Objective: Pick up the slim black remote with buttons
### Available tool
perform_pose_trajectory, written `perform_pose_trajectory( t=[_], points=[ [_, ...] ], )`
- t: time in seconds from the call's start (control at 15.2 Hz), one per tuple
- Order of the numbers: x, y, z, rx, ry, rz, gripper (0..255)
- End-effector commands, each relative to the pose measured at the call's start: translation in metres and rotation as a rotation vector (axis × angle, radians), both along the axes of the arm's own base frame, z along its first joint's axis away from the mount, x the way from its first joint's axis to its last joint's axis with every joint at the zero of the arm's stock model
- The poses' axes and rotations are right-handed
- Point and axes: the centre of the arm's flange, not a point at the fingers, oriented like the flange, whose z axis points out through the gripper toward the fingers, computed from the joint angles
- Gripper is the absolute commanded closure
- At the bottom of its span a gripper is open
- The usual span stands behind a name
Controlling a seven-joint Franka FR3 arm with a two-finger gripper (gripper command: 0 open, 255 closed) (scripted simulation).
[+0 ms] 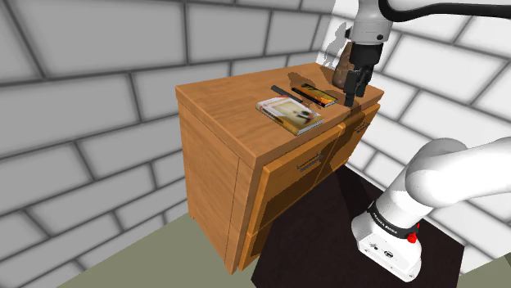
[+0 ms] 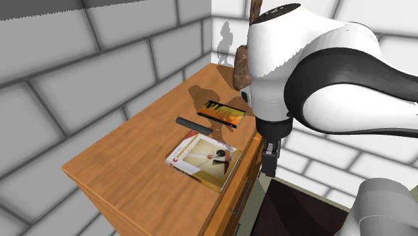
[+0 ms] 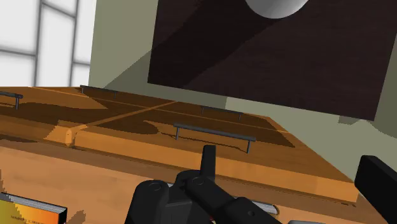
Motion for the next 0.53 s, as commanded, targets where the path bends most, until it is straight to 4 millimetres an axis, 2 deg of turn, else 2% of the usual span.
perform_pose_trajectory(
  t=[0.0, 0.46],
  points=[
    [0.0, 0.0, 0.0, 0.0, 0.0, 0.0, 0],
    [0.081, -0.04, -0.029, 0.019, 0.006, -0.025, 0]
  ],
)
